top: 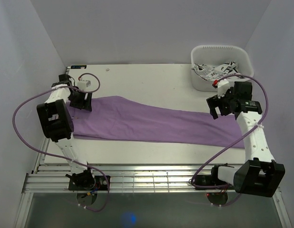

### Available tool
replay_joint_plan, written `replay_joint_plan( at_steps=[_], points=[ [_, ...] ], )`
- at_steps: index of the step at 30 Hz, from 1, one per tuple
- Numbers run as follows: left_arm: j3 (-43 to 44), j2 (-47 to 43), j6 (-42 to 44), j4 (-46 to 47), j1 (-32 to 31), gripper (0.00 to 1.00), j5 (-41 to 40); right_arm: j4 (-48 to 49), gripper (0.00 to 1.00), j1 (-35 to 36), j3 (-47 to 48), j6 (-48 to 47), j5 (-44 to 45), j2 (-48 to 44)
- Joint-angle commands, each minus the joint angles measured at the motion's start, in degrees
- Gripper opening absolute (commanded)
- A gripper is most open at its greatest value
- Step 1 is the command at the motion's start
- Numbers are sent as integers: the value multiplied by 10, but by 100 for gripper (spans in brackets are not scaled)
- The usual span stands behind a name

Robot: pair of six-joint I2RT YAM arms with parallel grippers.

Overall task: Fold and stack the trousers
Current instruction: Fold the trousers

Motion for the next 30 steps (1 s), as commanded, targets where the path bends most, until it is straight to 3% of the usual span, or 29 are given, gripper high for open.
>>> replay_joint_plan(
  at_steps=[1, 2, 3, 9, 12, 17, 23, 30],
  points=[
    [45, -43, -29, 0, -1, 81, -8, -68, 93, -53, 30, 7, -10, 4],
    [44, -58, -26, -5, -1, 93, -6, -74, 93, -67, 27, 0, -9, 5],
    [26, -76, -22, -7, -1, 98, -3, -80, 94, -97, 15, -18, -4, 9],
    [-29, -204, -7, -53, -1, 98, -8, -86, 100, -259, 25, -76, -66, 106],
    [-40, -235, -5, -74, -1, 98, -17, -89, 91, -329, 67, -82, -85, 171],
    [-40, -254, -1, -112, -1, 98, -33, -66, 77, -353, 56, -87, -96, 236],
    [-47, -283, 8, -115, -1, 98, -40, 15, 68, -352, 18, -64, -80, 284],
    [-58, -282, 25, -92, -1, 98, -28, 61, 67, -344, -33, -39, -58, 322]
  ],
)
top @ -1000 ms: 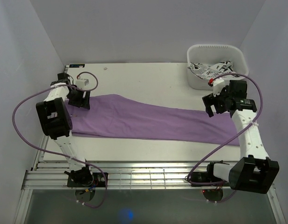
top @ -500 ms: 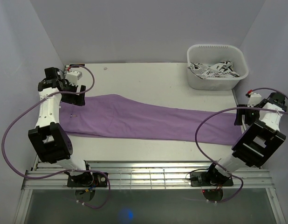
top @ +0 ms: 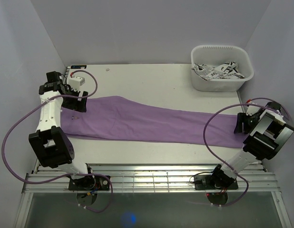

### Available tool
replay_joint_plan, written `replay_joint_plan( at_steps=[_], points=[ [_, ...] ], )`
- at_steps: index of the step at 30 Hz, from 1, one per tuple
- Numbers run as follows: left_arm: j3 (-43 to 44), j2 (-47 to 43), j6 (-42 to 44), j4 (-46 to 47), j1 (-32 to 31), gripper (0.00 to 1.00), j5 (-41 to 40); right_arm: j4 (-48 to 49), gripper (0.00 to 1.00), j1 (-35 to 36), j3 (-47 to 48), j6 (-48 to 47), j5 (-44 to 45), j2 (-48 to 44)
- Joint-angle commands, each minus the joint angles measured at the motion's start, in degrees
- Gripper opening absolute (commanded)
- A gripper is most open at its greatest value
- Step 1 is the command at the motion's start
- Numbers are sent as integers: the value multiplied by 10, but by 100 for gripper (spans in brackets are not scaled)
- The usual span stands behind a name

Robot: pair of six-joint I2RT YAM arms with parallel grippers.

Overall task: Fold and stack the trousers
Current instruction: Fold the trousers

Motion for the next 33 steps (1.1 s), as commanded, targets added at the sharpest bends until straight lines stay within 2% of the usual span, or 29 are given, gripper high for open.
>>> replay_joint_plan(
  at_steps=[1, 7, 12, 16, 25, 33],
  points=[
    [-7, -25, 19, 16, 1, 98, 12, 43, 67, 8, -26, 25, 12, 12],
    [-32, -13, 22, 48, 1, 98, 23, 78, 69, 47, -66, 39, 52, 3],
    [-75, -32, 30, 66, 1, 98, 45, 29, 71, 58, -31, 48, 51, -62],
    [-71, -28, 31, 68, 1, 98, 43, -1, 72, 58, -4, 43, 59, -100],
    [-66, -21, 24, 78, 1, 98, 45, -14, 73, 57, 11, 29, 104, -54],
    [-69, -17, -5, 88, 1, 98, 44, 42, 73, 57, -33, 21, 134, -7]
  ],
)
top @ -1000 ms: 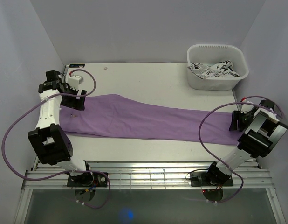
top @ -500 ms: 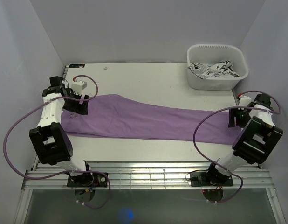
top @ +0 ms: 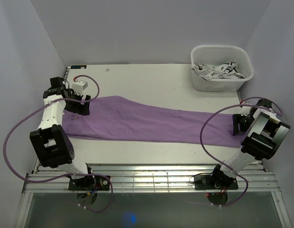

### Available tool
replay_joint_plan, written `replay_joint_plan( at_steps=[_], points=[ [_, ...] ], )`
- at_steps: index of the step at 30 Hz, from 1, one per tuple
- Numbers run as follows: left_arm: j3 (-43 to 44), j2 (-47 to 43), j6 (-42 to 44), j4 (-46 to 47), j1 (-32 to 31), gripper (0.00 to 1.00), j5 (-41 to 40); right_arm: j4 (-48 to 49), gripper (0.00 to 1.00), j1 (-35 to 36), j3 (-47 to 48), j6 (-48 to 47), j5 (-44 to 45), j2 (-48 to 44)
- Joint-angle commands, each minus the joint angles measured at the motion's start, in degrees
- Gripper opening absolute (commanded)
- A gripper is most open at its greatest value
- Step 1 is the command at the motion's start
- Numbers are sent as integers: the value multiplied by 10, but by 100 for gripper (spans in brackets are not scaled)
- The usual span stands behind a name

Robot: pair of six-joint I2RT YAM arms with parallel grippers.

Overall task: Fold and stack the trousers
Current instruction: Fold the trousers

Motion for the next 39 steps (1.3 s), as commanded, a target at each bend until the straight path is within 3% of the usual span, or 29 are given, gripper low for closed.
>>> replay_joint_plan(
  at_steps=[1, 9, 20, 25, 32, 35, 38, 39],
  points=[
    [9, -16, -21, 10, 2, 98, 11, 29, 74, 0, -20, -4, 14, 20],
    [5, -18, -15, 8, 1, 98, -3, 44, 69, 0, -79, -5, -13, 42],
    [-1, -13, -22, 9, 1, 98, 14, 8, 81, -4, -23, -16, 0, -13],
    [9, -4, -25, 9, 1, 98, 15, 14, 84, -6, -20, -28, 17, 12],
    [12, 2, -24, 5, 1, 98, 9, 13, 84, -16, -18, -32, -24, 91],
    [12, 0, -24, 2, 1, 98, 6, 12, 81, -22, -15, -41, -37, 119],
    [12, 0, -23, 2, 1, 98, 2, 12, 71, -24, -20, -48, -47, 129],
    [11, 0, -24, 2, 1, 98, -1, 13, 62, -24, -27, -50, -50, 126]
  ],
)
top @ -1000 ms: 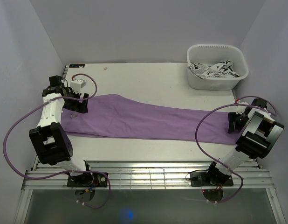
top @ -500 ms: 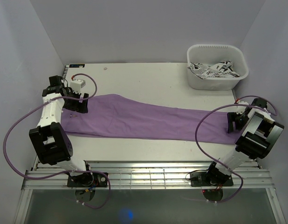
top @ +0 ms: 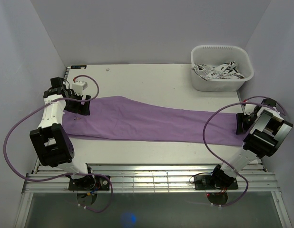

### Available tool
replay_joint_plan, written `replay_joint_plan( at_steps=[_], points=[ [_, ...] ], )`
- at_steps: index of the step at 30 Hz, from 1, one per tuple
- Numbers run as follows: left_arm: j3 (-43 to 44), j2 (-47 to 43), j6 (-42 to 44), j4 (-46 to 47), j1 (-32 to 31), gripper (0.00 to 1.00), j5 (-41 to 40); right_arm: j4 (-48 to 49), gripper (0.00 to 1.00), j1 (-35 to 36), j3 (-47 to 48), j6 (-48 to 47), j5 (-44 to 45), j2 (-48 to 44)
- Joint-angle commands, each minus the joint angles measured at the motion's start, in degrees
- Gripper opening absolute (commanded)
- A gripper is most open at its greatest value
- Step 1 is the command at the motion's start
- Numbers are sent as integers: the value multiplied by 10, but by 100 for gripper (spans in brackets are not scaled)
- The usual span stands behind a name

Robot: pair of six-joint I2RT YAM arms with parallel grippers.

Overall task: Fold and stack the trousers
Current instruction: Fold the trousers

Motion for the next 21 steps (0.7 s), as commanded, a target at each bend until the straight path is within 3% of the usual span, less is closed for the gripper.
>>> replay_joint_plan(
  at_steps=[1, 5, 8, 16, 21],
  points=[
    [11, -8, -2, 3, 1, 98, -3, 19, 60, -4, -56, -22, -38, 72],
    [6, -4, -1, 5, 1, 98, -3, -9, 43, -2, -67, -25, -82, 30],
    [0, 2, -8, 7, 1, 98, 7, -28, 10, -2, -59, -25, -91, 5],
    [-10, 1, -27, 11, 46, 98, 78, -194, 8, 0, 59, -24, -184, -88],
    [-16, 21, -15, 9, 83, 98, 110, -254, 8, 54, 129, -3, -267, -131]
  ],
)
